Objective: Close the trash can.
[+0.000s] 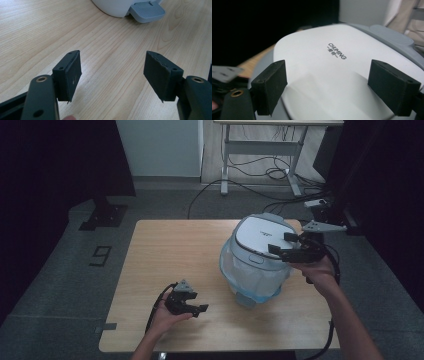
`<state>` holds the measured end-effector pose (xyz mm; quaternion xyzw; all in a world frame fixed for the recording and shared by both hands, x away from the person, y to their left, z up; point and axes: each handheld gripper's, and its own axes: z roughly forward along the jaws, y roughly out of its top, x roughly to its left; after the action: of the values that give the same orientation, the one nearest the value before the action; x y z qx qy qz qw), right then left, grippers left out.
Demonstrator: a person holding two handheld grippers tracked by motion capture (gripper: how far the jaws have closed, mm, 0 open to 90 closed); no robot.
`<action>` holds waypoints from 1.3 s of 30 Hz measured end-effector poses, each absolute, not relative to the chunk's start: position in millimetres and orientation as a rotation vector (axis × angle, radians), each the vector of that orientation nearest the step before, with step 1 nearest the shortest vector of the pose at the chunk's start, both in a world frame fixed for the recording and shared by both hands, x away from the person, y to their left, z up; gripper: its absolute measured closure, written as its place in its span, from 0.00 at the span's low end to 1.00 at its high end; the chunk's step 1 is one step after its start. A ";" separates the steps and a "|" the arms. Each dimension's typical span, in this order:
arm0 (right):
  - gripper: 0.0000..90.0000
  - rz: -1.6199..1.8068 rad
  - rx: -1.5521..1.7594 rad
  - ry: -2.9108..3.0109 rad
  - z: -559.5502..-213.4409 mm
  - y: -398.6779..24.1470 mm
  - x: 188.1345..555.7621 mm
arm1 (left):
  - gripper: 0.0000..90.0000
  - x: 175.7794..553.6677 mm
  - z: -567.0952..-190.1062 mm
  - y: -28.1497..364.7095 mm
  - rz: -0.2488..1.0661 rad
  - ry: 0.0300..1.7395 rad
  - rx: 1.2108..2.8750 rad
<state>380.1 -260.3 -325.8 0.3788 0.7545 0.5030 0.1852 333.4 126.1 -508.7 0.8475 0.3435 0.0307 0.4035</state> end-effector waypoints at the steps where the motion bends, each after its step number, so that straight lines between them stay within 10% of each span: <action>1: 0.17 1.365 1.049 2.119 -327.0 -254.1 379.5 | 0.34 333.5 -508.7 126.3 0.078 0.867 2.142; 16: 0.22 1.260 1.038 2.067 -329.4 -233.9 366.7 | 0.34 333.7 -507.5 128.9 0.104 0.881 2.127; 39: 0.23 1.414 1.130 1.898 -384.5 -321.4 302.9 | 0.34 338.6 -514.9 139.4 0.153 0.955 2.090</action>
<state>302.9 -321.4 -384.5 0.4164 0.6995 0.5211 0.2565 338.6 139.4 -514.9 0.8289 0.3789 0.0605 0.4070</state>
